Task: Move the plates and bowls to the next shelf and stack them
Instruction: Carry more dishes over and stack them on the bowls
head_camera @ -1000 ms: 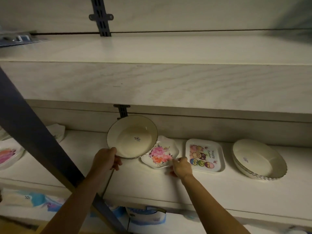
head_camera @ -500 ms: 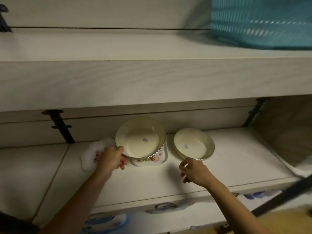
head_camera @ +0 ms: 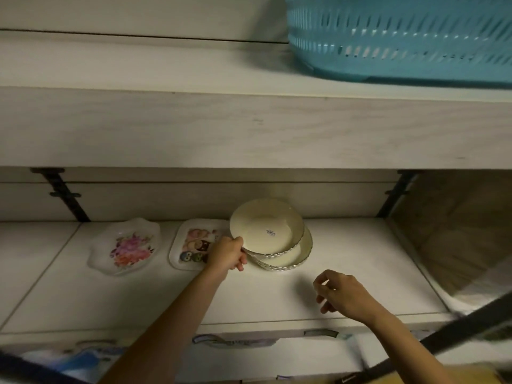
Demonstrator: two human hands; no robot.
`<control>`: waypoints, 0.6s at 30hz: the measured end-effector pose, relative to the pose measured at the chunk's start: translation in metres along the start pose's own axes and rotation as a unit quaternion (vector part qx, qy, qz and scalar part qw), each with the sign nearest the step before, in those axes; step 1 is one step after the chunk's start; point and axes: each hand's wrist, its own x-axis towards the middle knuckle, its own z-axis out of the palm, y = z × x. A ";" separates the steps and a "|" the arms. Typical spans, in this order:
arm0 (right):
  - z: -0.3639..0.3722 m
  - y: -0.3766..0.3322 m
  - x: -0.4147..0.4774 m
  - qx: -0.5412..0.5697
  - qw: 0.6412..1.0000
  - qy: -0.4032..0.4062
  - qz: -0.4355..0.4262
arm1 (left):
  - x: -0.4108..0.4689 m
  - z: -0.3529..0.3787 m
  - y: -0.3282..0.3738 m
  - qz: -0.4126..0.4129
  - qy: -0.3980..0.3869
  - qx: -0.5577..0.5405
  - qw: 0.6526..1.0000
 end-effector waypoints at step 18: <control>-0.012 0.002 0.012 -0.028 0.999 -0.022 -0.020 | -0.005 0.009 -0.008 0.070 0.020 0.150 0.986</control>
